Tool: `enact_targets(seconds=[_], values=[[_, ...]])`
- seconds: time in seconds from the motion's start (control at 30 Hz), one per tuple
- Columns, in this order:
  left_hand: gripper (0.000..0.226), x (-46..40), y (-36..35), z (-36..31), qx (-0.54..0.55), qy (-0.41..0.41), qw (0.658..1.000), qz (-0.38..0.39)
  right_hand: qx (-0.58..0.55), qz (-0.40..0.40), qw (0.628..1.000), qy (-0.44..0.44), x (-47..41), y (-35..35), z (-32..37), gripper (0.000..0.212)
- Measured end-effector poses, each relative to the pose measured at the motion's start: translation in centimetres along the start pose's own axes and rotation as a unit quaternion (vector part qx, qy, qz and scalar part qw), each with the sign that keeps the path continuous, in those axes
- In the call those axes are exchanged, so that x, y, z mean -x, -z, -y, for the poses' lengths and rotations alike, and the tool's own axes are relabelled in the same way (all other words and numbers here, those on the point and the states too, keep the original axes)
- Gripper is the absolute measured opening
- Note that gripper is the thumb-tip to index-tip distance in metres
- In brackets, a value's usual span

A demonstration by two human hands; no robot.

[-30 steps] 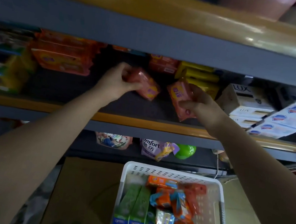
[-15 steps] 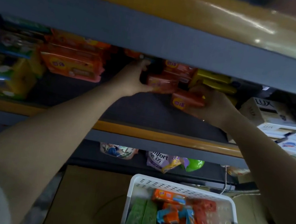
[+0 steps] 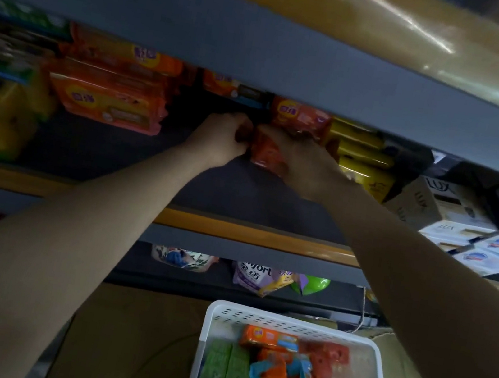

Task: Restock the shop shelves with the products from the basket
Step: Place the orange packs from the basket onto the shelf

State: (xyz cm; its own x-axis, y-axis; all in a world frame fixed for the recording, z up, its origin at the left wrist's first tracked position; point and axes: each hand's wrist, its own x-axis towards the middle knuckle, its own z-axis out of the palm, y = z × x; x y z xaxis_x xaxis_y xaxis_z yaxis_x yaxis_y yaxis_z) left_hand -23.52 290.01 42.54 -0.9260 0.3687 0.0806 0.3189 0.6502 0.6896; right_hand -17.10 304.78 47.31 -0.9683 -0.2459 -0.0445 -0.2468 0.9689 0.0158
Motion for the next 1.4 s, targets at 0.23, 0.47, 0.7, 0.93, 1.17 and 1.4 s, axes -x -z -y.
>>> enact_targets(seconds=[0.23, 0.47, 0.7, 0.93, 1.17, 1.4], values=[[0.05, -0.1, -0.1, -0.6, 0.073, 0.009, 0.996, 0.052, -0.511, -0.15, 0.834, -0.142, 0.5, 0.6, -1.4, 0.037], [0.068, -0.8, -0.4, -0.9, 0.098, 0.028, 0.994, 0.038, 0.064, 0.003, 0.998, -0.023, 2.7, 2.6, -3.4, 0.075], [0.043, -1.5, -0.5, -1.7, 0.075, 0.016, 0.994, 0.072, -0.073, 0.067, 0.994, -0.046, 2.3, 2.0, -2.1, 0.044], [0.04, -0.3, 0.3, -0.5, 0.041, -0.016, 0.999, -0.027, 0.069, 0.014, 0.995, -0.074, 2.0, 1.2, -2.8, 0.05], [0.043, -1.0, -0.5, -1.2, -0.003, -0.003, 0.997, -0.08, 0.038, -0.045, 0.993, -0.102, 0.9, -0.8, -2.0, 0.048], [0.041, 1.0, -0.7, -2.8, -0.01, 0.01, 1.0, 0.023, 0.053, -0.075, 0.987, -0.128, 2.0, -1.0, -1.7, 0.057]])
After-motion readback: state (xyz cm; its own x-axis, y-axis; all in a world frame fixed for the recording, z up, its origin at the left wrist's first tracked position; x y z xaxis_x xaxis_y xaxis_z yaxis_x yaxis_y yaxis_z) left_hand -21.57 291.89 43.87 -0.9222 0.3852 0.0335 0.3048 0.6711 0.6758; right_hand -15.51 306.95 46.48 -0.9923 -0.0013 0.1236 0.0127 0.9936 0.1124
